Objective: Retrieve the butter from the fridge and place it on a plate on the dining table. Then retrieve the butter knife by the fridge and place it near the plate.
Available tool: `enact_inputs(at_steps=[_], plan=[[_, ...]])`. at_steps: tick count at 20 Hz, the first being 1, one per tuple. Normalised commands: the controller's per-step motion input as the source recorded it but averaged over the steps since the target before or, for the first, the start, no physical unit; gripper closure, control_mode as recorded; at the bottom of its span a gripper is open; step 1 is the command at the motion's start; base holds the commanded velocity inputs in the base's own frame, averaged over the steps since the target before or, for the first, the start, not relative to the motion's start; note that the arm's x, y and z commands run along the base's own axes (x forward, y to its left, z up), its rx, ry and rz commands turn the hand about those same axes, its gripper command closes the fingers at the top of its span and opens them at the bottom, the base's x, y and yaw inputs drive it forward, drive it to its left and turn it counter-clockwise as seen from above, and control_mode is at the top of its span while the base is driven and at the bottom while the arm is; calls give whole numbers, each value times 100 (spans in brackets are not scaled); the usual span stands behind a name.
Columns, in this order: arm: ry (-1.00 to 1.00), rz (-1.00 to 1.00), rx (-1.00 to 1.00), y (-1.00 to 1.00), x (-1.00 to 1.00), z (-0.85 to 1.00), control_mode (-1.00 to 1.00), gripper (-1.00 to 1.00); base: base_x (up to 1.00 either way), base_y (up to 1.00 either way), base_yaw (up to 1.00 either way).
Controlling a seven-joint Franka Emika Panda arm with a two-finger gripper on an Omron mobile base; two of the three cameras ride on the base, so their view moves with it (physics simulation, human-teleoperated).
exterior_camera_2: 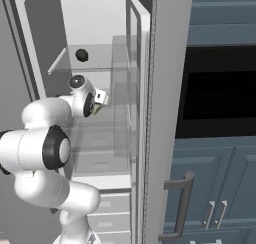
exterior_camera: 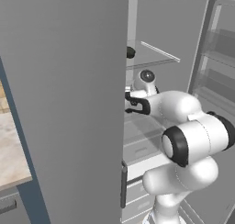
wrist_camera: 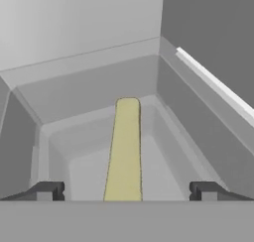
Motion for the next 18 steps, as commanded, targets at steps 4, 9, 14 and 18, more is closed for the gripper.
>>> enact_inputs(at_steps=[4,9,14,18], plan=[[8,0,0,0,18,-10,-100,-100,0,0,0],[21,0,0,0,22,0,-100,-100,0,0,0],[14,0,0,0,24,-1,-100,-100,0,0,0],[5,0,0,0,17,-5,-100,-100,0,0,0]])
